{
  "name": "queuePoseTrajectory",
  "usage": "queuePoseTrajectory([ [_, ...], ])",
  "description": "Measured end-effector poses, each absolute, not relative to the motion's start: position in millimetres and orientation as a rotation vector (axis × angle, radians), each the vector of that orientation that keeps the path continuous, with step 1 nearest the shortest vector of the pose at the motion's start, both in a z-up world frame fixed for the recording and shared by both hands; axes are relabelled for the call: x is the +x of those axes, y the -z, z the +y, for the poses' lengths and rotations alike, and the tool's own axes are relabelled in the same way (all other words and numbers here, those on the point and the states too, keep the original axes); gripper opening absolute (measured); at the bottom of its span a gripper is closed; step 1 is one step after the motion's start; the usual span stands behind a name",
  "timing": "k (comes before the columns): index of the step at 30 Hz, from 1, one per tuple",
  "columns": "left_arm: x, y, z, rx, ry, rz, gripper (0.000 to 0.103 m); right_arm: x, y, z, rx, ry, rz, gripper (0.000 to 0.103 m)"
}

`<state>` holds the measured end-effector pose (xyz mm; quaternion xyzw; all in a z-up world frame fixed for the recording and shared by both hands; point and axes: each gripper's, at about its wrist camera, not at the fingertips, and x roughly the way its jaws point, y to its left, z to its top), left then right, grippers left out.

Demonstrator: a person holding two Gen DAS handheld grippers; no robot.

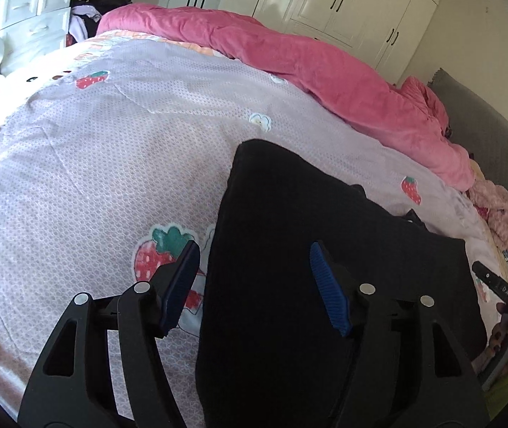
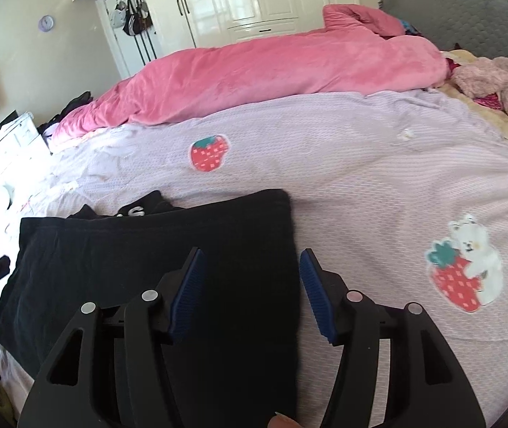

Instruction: Fold small clothes

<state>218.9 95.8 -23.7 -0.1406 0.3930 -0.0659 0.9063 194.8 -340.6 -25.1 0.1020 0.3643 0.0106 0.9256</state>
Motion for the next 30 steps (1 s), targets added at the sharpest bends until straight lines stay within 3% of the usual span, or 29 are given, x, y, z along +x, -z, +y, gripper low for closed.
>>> queuePoseTrajectory([
  [9,212,40,80,-0.235,0.121,0.839,0.056,213,35,-350,0.22,-0.033,0.803,0.054],
  [10,211,41,77,-0.226,0.12,0.839,0.054,216,39,-350,0.231,-0.053,0.82,0.051],
  [11,210,42,75,-0.215,0.12,0.838,0.051,217,42,-349,0.23,-0.06,0.827,0.036],
  [12,209,42,74,-0.208,0.117,0.832,0.045,218,44,-347,0.218,-0.064,0.837,0.026],
  [15,206,38,78,-0.211,0.094,0.816,0.014,213,40,-341,0.174,-0.075,0.812,0.015],
  [18,203,33,83,-0.233,0.103,0.804,0.013,207,33,-337,0.112,-0.067,0.78,0.007],
  [24,199,18,79,-0.2,0.112,0.777,0.008,192,14,-347,0.078,-0.037,0.705,0.006],
  [30,205,37,78,-0.193,0.095,0.834,0.012,206,42,-351,0.072,-0.001,0.815,0.008],
])
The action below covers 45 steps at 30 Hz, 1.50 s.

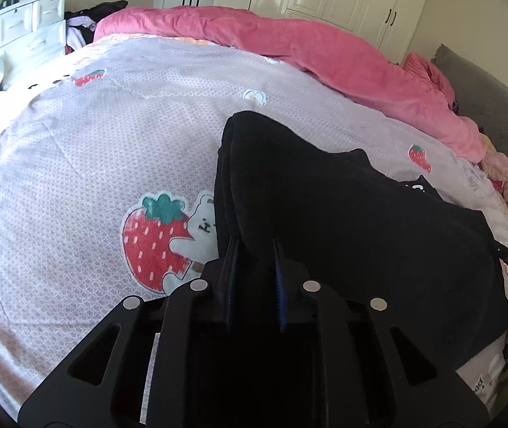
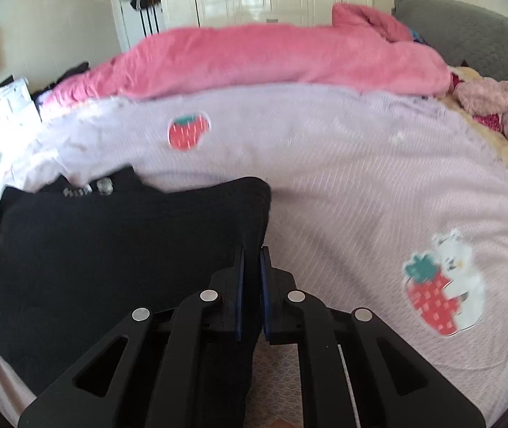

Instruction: Fold small clothes

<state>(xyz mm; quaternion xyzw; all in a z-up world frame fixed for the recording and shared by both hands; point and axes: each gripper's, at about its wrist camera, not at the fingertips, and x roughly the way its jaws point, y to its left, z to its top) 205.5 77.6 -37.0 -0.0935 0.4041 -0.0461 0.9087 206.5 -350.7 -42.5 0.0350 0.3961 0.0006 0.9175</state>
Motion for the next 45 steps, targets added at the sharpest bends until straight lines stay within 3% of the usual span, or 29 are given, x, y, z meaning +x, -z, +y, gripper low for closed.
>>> queuePoseTrajectory([
  [5,204,34,78,-0.19,0.092,0.842,0.015,206,43,-352,0.082,0.021,0.815,0.013],
  [14,195,27,77,-0.19,0.089,0.836,0.025,191,36,-358,0.13,0.032,0.808,0.035],
  [17,192,24,77,-0.193,0.09,0.831,0.029,184,33,-357,0.131,0.032,0.802,0.047],
  [23,185,17,77,-0.192,0.088,0.813,0.043,170,19,-352,0.123,0.028,0.763,0.063],
  [28,179,8,80,-0.184,0.063,0.789,0.067,159,4,-337,0.112,-0.02,0.731,0.064],
  [31,175,2,84,-0.191,0.056,0.775,0.074,156,-4,-322,0.098,-0.063,0.719,0.066],
  [32,174,1,85,-0.191,0.052,0.772,0.076,154,-7,-316,0.09,-0.078,0.715,0.085],
  [33,172,-1,86,-0.191,0.049,0.767,0.079,152,-10,-309,0.084,-0.09,0.702,0.091],
  [37,166,-10,92,-0.191,0.037,0.751,0.092,145,-19,-284,0.052,-0.146,0.68,0.09],
  [45,157,-20,103,-0.177,0.0,0.73,0.093,138,-22,-234,0.004,-0.252,0.685,0.091],
])
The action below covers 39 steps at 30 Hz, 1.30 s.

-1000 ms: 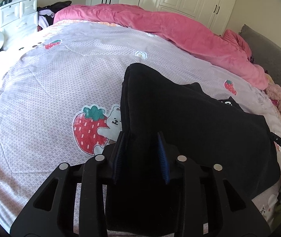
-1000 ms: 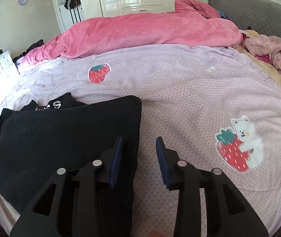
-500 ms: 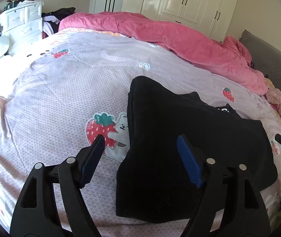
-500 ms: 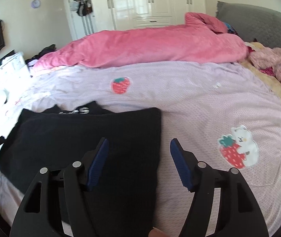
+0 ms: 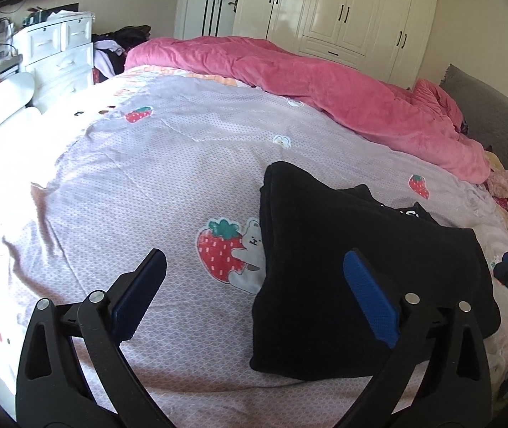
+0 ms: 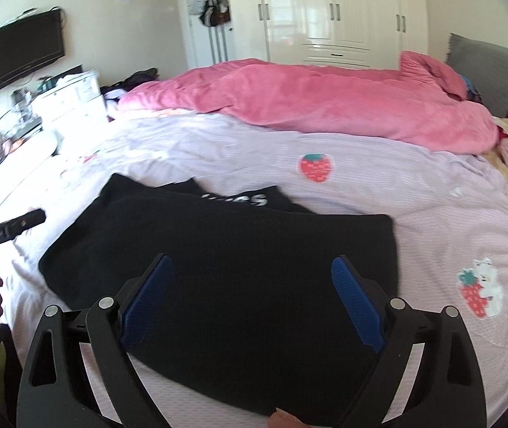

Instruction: Fold small clothes

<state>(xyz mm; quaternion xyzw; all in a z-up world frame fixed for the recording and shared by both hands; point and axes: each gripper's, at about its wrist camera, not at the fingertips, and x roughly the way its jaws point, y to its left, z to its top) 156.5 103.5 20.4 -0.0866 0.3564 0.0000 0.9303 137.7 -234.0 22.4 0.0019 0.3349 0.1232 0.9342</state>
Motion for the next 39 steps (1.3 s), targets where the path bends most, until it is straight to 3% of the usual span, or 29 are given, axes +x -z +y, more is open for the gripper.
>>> queuePoseTrajectory([
  [39,170,6,142,-0.19,-0.08,0.809,0.093,114,39,-35,-0.306,-0.59,0.774,0.091],
])
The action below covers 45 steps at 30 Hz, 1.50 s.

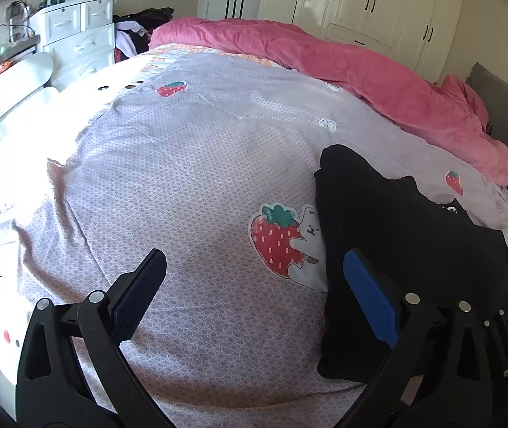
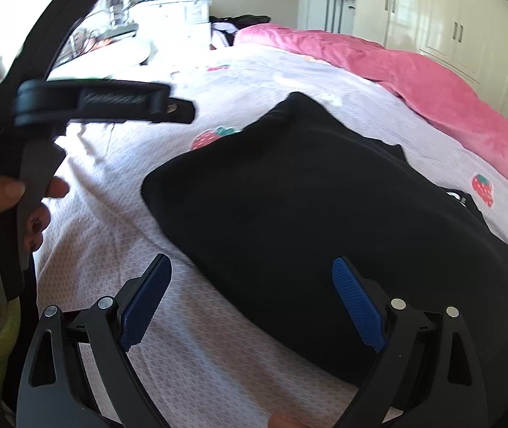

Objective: Fold small clothes
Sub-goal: 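Move both open tools to the side edge of the folded black shirt, then grasp the shirt edge with both tools and lift it over the other half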

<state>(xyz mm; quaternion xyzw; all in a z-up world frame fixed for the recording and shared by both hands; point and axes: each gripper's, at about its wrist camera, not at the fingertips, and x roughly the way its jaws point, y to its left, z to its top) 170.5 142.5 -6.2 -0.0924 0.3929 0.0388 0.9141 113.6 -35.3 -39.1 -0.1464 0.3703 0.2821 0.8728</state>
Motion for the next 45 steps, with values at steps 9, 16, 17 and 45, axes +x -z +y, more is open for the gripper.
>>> queuePoseTrajectory([
  [9,185,10,133,-0.149,-0.066,0.836,0.093,118,54,-5,-0.467,-0.53,0.713,0.091],
  [16,199,14,125,-0.129,-0.057,0.854,0.093,123,56,3,-0.513,-0.494,0.658,0.085],
  [17,201,14,124,-0.125,-0.057,0.854,0.093,124,56,3,-0.512,-0.493,0.653,0.078],
  [45,258,42,79,-0.544,0.337,1.016,0.045,130,28,-62,-0.172,-0.634,0.588,0.007],
])
